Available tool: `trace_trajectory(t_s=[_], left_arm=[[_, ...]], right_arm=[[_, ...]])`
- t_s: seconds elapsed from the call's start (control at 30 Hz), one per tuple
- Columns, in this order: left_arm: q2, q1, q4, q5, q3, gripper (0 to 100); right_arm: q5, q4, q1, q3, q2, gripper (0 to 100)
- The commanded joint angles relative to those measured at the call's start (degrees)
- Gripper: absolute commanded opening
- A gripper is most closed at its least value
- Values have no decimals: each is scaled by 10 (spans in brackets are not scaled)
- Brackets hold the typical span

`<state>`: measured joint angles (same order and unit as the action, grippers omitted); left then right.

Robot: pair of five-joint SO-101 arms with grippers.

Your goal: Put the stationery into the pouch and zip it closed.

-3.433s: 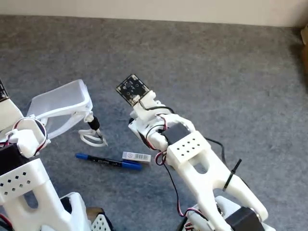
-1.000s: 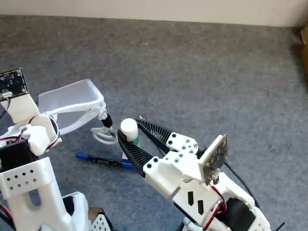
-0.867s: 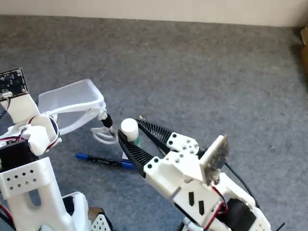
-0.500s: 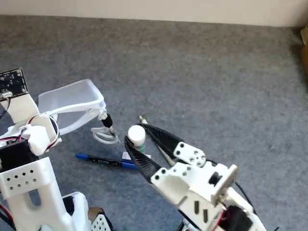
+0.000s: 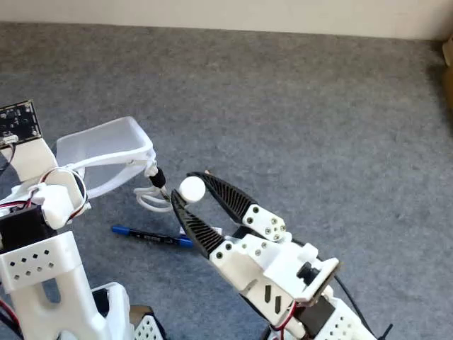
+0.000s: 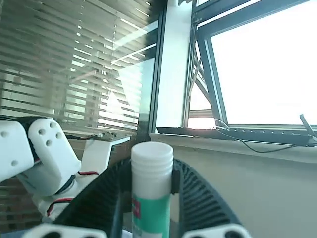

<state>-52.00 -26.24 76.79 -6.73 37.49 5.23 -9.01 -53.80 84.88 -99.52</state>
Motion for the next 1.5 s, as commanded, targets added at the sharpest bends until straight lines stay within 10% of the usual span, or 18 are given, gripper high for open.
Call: trace_trajectory(t_s=[0.0,1.47], left_arm=[[-2,14,-8,6,-11,7],[-2,10,-8,6,-10,7]], right_arm=[[9,-60,-28,-7,54,5],[86,-747,-49,-289,954,5]])
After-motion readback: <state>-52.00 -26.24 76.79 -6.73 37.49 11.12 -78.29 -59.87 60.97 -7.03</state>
